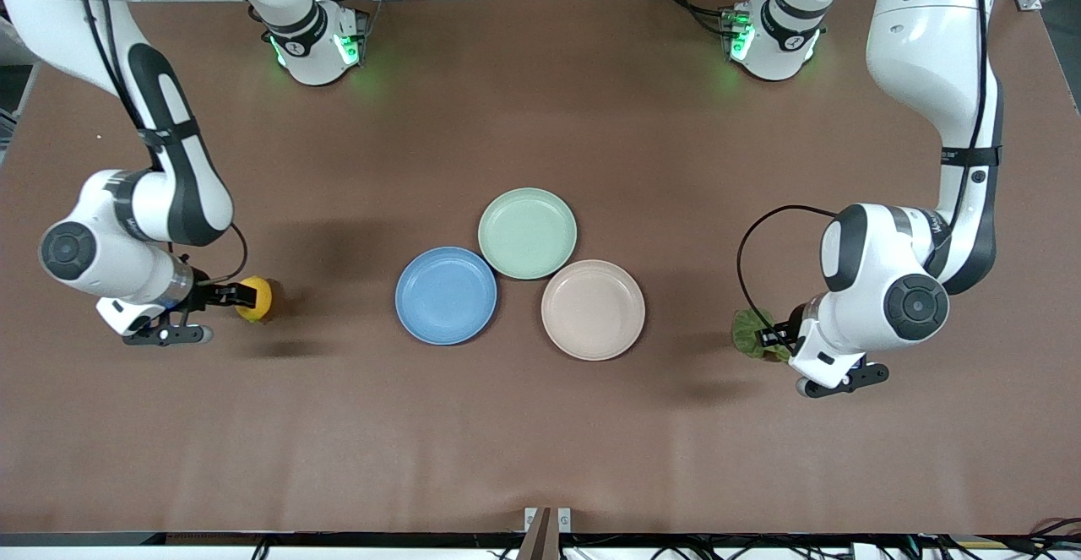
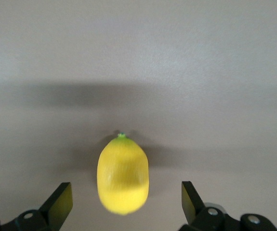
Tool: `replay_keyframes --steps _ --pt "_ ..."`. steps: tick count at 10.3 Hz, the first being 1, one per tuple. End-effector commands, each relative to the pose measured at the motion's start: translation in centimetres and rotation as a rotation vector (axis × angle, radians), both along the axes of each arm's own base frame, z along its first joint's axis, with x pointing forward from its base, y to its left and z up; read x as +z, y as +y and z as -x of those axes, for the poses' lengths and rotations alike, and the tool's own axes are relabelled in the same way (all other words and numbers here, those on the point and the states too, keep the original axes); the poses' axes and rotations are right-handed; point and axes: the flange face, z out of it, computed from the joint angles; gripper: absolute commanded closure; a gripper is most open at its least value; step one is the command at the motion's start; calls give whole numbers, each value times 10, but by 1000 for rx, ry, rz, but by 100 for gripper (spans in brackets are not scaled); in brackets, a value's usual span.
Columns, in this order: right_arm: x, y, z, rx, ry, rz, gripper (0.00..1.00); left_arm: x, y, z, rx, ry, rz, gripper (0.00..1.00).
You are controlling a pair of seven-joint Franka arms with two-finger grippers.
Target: Pick lemon and lettuce from blue and beige plates
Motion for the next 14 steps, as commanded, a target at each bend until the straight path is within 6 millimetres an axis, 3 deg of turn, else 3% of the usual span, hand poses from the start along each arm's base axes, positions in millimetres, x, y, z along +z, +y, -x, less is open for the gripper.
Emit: replay_keyframes --steps 1,3,6,8,10,11,12,14 --pt "51 0 8 -51 -13 -14 0 17 3 20 -6 18 26 0" --pt "81 4 17 -79 16 -20 0 36 11 55 1 7 29 0" --pt "133 6 28 -80 114 -30 0 67 30 131 16 -68 55 0" --pt "176 8 28 -75 161 -32 0 83 36 158 17 -75 64 0" --pt "221 7 33 -70 176 -24 0 99 52 172 39 -81 67 0" --pt "243 8 36 -70 193 -25 0 102 59 171 33 -74 45 0" --pt "263 7 39 -68 197 -25 0 108 79 167 44 -90 13 0" --pt "301 6 47 -69 195 -25 0 120 87 161 40 -116 1 0"
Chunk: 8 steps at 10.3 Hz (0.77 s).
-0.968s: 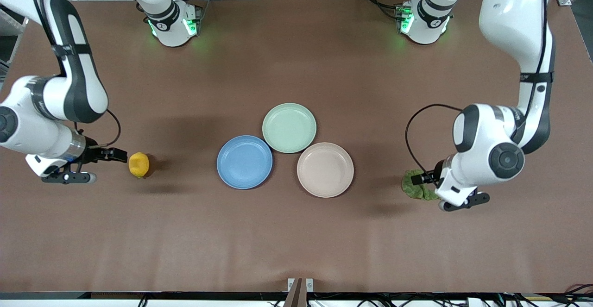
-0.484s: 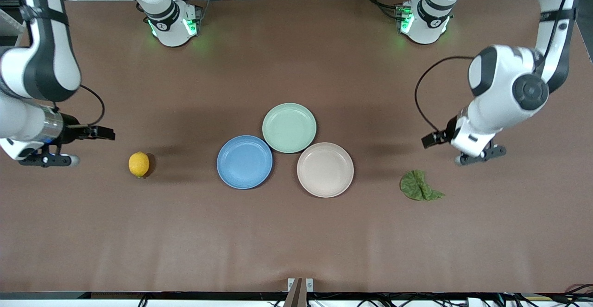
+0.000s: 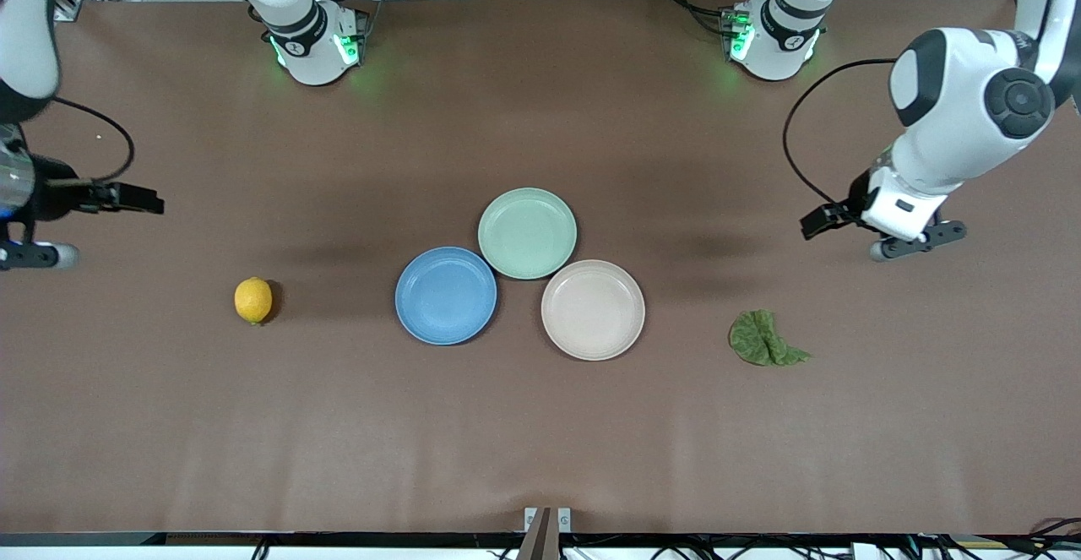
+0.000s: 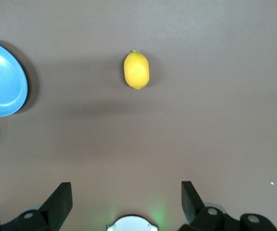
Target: Pick lemon and lettuce from blue and beige plates
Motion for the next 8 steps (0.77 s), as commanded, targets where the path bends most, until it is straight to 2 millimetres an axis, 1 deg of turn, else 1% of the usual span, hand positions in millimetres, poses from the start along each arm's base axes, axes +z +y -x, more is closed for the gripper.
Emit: replay_keyframes --steps 1,2,3,4,5,6,7,8 --pt "43 0 10 -6 -29 4 0 25 5 -7 -29 -43 -21 0" --pt "54 0 16 -12 -47 3 0 41 4 -14 -45 -72 -40 0" --pt "65 3 20 -8 -75 5 0 61 4 -21 -55 -103 -44 0" --pt "68 4 19 -5 -91 8 0 86 5 -29 -105 -141 -44 0" --pt "78 6 18 -2 -155 12 0 115 9 -34 -148 -143 -43 0" --pt "76 7 15 1 -180 14 0 136 12 -35 -175 -115 -41 0" --pt "77 8 13 2 -202 16 0 156 9 -38 -193 -118 -40 0" --pt "78 8 16 4 -220 16 0 171 2 -40 -205 -114 -39 0"
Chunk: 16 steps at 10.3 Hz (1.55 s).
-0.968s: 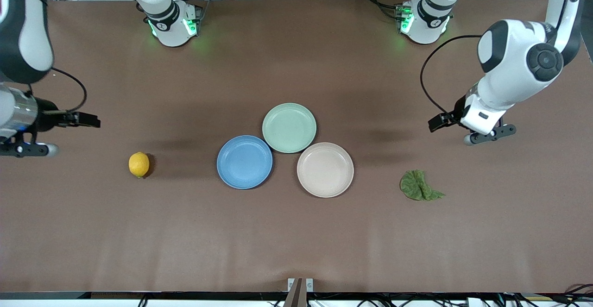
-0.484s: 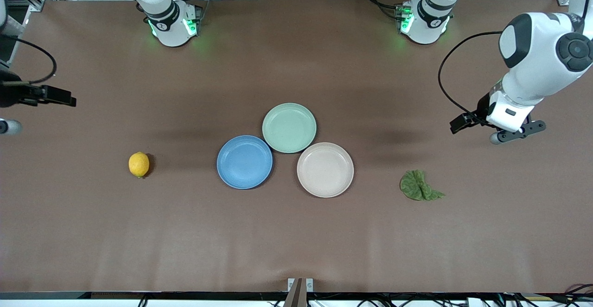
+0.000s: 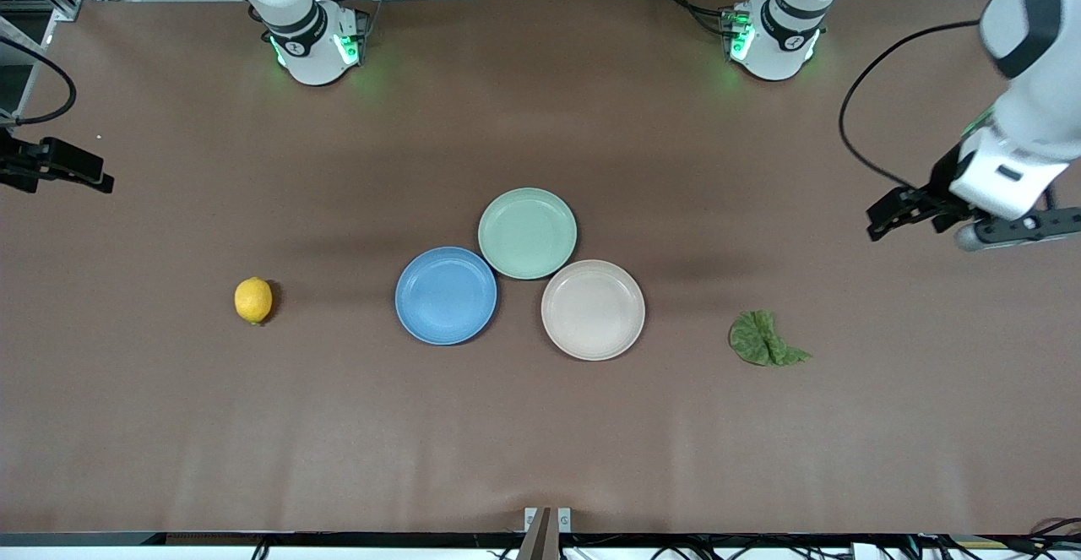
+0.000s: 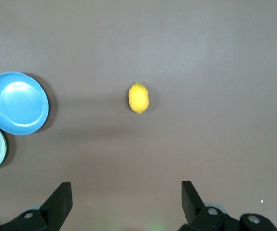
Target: Pick lemon and lettuce from blue and beige plates
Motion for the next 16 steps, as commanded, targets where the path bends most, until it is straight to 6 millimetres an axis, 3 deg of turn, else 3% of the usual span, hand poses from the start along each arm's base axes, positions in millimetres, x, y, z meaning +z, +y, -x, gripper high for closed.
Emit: replay_keyframes --steps 1,5,16 --pt "4 2 12 -8 -40 6 0 35 -11 -10 -45 27 -16 0" --pt "13 4 28 -5 -50 4 0 70 -4 -1 -134 45 -29 0" --pt "5 3 32 -45 -28 4 0 76 -3 11 -134 82 -30 0"
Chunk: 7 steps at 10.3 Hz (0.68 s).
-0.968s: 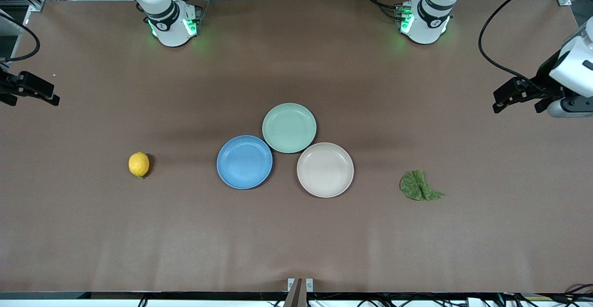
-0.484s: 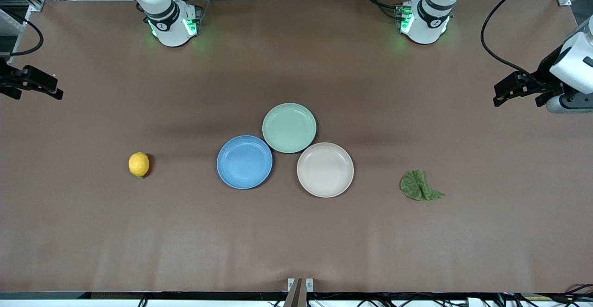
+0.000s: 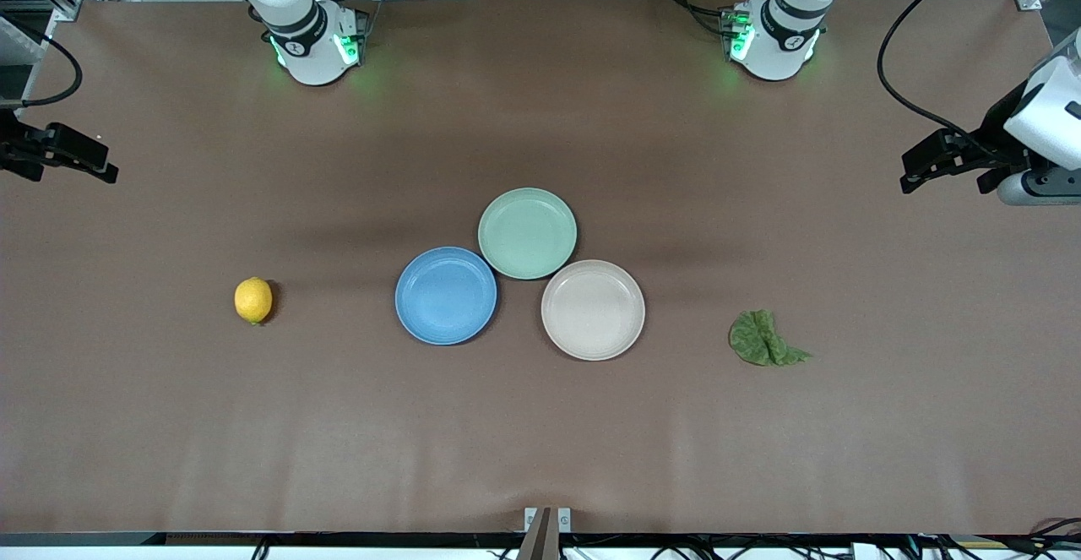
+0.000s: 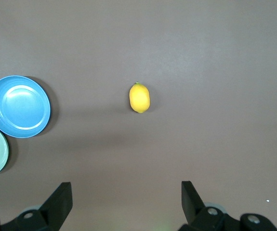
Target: Pick lemon and lettuce from blue and beige plates
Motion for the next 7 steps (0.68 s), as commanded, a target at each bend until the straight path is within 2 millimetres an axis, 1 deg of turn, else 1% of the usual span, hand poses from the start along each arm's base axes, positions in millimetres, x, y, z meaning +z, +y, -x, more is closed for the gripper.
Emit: replay_keyframes --steps 1,7 --pt "2 0 9 -17 -8 5 0 10 3 4 -26 -2 -8 0" --pt "1 0 9 -17 -5 5 0 11 6 4 -20 -3 -8 0"
